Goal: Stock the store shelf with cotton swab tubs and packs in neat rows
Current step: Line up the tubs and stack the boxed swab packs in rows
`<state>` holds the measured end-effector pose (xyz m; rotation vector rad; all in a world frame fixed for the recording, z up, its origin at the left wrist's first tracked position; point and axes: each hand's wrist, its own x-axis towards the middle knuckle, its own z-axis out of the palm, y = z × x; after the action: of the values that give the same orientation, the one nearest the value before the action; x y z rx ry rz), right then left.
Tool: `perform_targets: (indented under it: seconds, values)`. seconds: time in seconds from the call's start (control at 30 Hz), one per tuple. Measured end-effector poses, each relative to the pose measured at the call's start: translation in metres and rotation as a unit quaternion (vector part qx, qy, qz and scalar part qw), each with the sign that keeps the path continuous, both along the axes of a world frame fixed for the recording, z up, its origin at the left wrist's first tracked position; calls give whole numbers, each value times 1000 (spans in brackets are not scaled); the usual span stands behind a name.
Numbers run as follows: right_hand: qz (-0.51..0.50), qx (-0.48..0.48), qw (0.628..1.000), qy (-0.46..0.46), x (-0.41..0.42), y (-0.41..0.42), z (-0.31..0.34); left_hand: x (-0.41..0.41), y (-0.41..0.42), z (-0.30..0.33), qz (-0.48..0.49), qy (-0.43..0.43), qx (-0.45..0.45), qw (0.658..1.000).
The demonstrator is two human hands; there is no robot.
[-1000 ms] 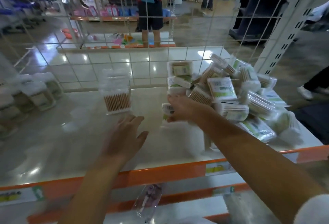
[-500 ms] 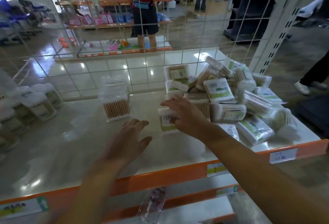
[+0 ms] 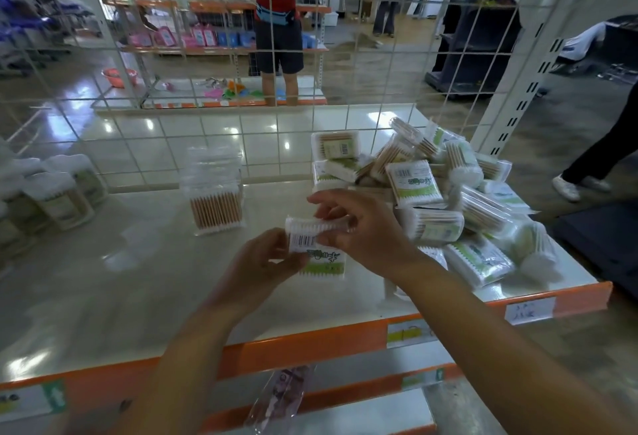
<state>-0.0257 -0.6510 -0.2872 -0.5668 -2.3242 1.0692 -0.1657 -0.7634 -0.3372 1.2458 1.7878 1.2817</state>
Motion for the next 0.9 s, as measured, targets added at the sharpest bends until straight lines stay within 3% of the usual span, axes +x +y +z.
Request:
perform_targets:
  seconds: [0.1,0.27,0.37,0.67,0.9]
  values:
    - [-2,-8,1000,2,1,-2,-3,3,-3,-1,4,-98,21,995]
    - [-1,-24,1000,17,3,0,-1,6,-5,6,-6,-178,55,982]
    - [31,-58,998,3,7,3,5,2,-5,14,-22,-185,74,980]
    - [83,-35,994,-68,11,0,10,-1,1,29,-20,-124,62,990]
    - [51,-90,995,-13,10,-2,-1,6,1,30,0,-154,64,986]
